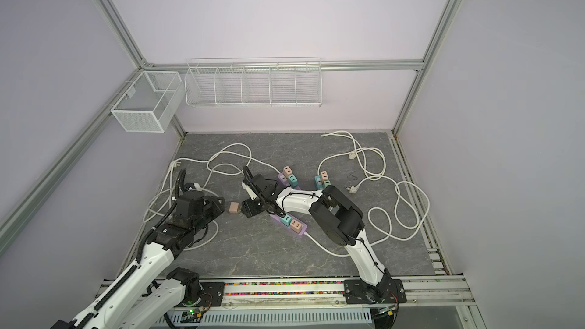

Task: Pull the plug off the socket
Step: 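Open the right gripper and draw it back toward the strips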

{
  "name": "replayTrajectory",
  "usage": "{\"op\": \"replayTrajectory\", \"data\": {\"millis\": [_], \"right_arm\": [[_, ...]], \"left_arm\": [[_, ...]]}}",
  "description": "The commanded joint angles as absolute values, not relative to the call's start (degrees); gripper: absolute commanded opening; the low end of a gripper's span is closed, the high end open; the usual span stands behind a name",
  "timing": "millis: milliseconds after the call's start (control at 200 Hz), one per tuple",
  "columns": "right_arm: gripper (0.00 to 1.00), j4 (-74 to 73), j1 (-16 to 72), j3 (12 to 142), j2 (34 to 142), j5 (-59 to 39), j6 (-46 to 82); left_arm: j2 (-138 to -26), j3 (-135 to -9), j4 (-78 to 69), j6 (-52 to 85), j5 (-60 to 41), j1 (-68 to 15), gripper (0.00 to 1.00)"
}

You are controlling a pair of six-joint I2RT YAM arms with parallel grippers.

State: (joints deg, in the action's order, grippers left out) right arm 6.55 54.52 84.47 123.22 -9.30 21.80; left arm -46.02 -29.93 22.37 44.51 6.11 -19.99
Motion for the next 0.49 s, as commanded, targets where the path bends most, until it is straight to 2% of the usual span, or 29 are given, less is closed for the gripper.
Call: {"op": "replayTrajectory", "data": {"millis": [0,200,490], "right_arm": [[0.66,10.51,54.6,86.39,118.03,-8.22,17.11],[0.71,14.33,54.43,84.77,111.4,-3.36,10.97],[0.83,18.12,52.12,81.77,103.35,2.62,6.24]], "left_arm": [[-45.49,-30.85,23.51,44.59,7.04,-19.69,0.43],[-45.87,-31.89,22.9,45.02,6.53,-19.59,0.49],[-46.62,-31.32,19.93,47.07,3.01,-19.6,0.52]]}}
